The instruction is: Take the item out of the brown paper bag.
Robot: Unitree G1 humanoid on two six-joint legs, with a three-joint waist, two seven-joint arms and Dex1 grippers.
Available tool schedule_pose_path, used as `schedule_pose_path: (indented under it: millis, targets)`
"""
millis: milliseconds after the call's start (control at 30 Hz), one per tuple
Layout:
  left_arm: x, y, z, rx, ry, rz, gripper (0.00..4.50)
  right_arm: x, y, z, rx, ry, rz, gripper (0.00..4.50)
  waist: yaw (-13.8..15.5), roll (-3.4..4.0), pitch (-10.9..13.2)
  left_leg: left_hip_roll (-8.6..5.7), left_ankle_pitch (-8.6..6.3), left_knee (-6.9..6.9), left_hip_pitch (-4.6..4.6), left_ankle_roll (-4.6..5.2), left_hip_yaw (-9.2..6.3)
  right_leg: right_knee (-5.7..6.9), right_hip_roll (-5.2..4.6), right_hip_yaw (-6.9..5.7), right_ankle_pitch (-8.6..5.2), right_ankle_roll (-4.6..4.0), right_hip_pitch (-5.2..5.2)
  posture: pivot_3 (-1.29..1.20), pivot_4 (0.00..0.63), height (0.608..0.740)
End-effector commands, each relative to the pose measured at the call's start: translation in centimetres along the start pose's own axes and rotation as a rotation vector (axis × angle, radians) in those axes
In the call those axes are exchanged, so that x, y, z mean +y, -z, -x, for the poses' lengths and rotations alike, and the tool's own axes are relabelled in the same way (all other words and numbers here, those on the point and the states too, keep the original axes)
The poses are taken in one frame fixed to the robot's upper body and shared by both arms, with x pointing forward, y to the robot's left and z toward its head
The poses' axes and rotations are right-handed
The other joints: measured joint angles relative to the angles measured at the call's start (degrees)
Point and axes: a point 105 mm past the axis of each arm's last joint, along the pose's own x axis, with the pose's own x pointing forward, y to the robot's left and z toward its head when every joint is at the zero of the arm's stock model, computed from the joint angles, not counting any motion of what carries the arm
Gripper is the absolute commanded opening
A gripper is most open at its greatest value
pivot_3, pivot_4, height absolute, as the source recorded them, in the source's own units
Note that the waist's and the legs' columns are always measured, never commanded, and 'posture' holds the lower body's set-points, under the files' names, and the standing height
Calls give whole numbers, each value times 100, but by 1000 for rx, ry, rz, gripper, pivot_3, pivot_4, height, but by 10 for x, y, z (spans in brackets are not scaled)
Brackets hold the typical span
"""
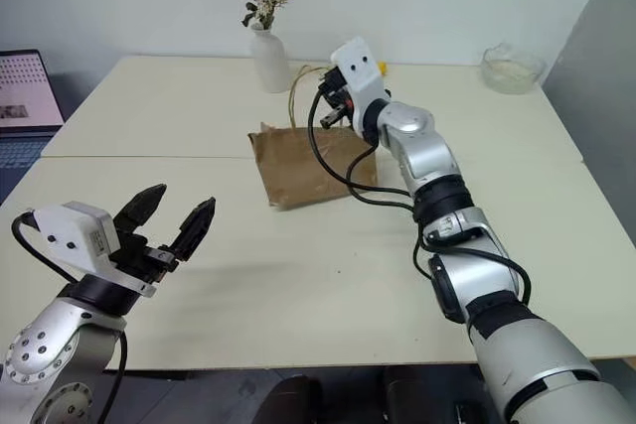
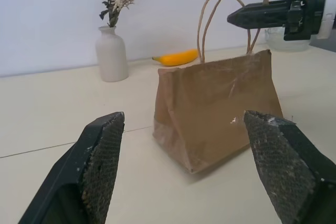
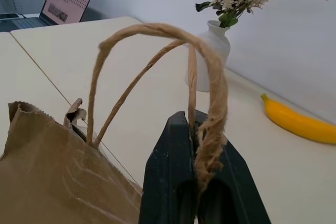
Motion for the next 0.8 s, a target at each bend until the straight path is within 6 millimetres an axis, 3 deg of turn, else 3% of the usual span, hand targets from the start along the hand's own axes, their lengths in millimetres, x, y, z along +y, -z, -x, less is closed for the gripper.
schedule_pose_path:
  millis: [33,533,800]
  targets:
    - [0,-11,-2,-42,21,-40,3799,6,-22,5,-59,-28,24,42,-1,0,0,0,0,0,0,0,0,1,0,0,0,0,-1,0,150,740]
    - [0,-8,-8,-39,59,-48,3799,24,-24,14,-43,-70,-22,42,-4,-1,0,0,0,2,0,0,3,6,0,2,0,0,-4,0,150,740]
    - [-1,-7,-9,-35,74,-48,3799,29,-14,17,-9,-94,-4,42,-4,-2,-1,0,0,3,1,0,4,7,0,3,0,1,-4,0,150,740]
